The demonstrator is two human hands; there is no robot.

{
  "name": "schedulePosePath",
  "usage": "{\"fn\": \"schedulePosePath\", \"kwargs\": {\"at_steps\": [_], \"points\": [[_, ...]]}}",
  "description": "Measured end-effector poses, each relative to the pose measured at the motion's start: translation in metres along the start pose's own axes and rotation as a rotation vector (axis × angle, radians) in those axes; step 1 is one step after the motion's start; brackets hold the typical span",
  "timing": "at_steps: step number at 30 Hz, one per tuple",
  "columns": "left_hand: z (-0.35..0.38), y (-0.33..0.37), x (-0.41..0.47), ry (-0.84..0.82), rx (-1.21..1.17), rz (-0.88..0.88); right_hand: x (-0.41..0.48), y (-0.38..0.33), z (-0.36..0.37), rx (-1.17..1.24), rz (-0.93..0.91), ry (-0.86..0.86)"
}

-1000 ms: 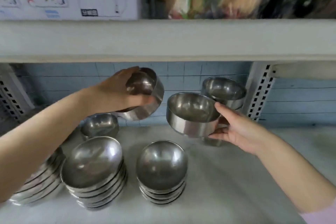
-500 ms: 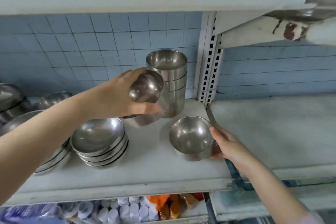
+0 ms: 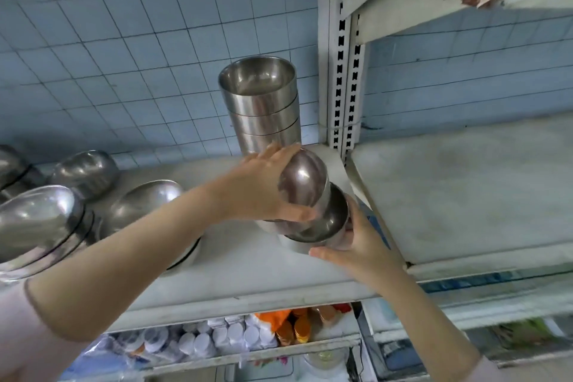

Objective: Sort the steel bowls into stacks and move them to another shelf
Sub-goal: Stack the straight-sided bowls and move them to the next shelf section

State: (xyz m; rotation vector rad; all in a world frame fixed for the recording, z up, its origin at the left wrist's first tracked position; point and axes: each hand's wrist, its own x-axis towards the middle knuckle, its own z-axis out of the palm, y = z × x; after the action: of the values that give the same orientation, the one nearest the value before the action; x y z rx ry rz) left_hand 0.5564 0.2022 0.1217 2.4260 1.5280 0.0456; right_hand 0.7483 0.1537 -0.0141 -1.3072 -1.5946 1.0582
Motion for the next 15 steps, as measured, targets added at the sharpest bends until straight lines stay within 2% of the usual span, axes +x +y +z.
{"fn": "schedulePosePath", "kwargs": {"at_steps": [4,15], "points": [[0.020,0.009,0.015,-0.006,0.099,0.035,0.001,0.004,0.002,-0.005,-0.014,0.035],[0.018,0.018,0.029,-0.225,0.174,0.050,0.003,0.009,0.003,-0.045,0.001,0.057]]}}
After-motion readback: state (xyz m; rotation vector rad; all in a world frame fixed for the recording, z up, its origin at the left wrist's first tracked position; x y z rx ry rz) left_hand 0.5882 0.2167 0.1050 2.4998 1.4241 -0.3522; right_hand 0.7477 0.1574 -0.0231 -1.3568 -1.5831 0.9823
